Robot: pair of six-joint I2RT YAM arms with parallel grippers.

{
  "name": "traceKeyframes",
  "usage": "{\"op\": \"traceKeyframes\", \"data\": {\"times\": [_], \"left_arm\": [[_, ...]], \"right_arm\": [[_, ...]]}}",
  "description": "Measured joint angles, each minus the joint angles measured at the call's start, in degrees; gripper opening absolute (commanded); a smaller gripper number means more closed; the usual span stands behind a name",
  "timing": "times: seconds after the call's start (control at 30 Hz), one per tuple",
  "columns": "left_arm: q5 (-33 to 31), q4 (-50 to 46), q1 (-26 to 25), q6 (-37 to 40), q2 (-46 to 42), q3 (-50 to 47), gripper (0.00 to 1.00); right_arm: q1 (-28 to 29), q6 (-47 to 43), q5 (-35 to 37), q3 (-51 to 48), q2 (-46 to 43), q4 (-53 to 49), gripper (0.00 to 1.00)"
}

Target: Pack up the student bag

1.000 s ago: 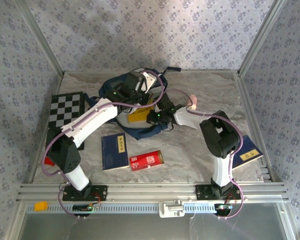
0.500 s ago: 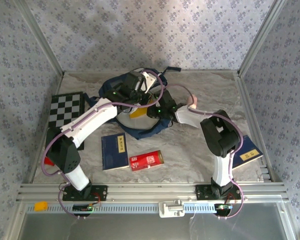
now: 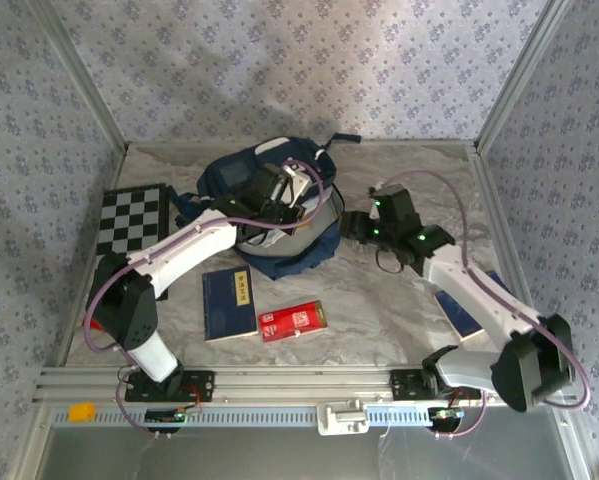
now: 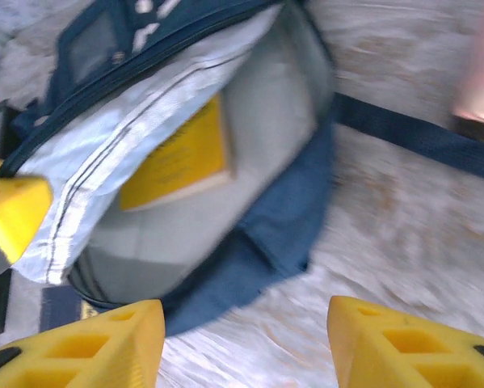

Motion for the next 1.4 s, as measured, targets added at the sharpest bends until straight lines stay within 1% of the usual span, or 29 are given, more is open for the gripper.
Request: {"op": "traceKeyframes", "data": {"times": [0.07, 0.2, 0.37, 0.43, 0.47, 0.57, 0.63, 0.73, 0.87, 1.07, 1.23, 1.4], "left_arm": [[1.0, 0.6, -1.3, -1.4, 0.2, -1.3, 0.06], [2.1, 0.8, -3.8, -4.0, 1.1, -2.6, 0.28], [4.4, 3.8, -6.0, -9.2, 0.5, -4.4, 0.39], [5.4, 4.8, -6.2, -11.8, -0.2, -5.9, 0.41], [5.8, 5.2, -6.2, -13.3, -0.5, -6.3, 0.42], [6.9, 7.7, -6.5, -17.5, -0.5, -7.0, 0.44], [7.6, 9.9, -7.5, -20.0, -0.5, -7.5, 0.45], [8.9, 13.0, -10.0, -22.5, 0.3, -7.5, 0.46], [10.4, 15.5, -12.8, -24.4, 3.5, -6.8, 0.47], [11.4, 16.7, -15.1, -25.0, 8.0, -4.5, 0.49], [11.7, 17.3, -15.5, -25.2, 9.4, -2.6, 0.49], [11.7, 17.7, -15.5, -25.4, 10.4, -0.9, 0.49]], "right_arm": [[-4.0, 0.2, 0.3, -1.3, -3.6, -4.5, 0.64], [-15.1, 1.0, 1.8, -4.7, -10.2, -11.5, 0.72], [-30.2, 1.1, 3.1, -7.8, -13.9, -17.5, 0.78], [-36.3, 1.1, 3.4, -9.3, -14.0, -18.6, 0.8], [-39.2, 1.1, 3.7, -10.1, -13.9, -18.9, 0.83], [-47.1, 1.5, 4.3, -12.7, -13.9, -19.5, 0.88], [-51.8, 1.7, 4.5, -13.7, -13.2, -19.6, 0.92], [-58.1, 1.1, 4.9, -14.7, -11.4, -19.3, 0.96], [-63.5, 0.9, 5.8, -15.9, -8.0, -17.8, 1.0], [-69.5, 0.2, 5.9, -16.9, -1.0, -14.0, 1.0], [-71.1, -0.3, 4.5, -16.8, 6.2, -10.8, 1.0], [-69.9, -0.9, 2.8, -16.0, 10.7, -7.9, 0.95]]}}
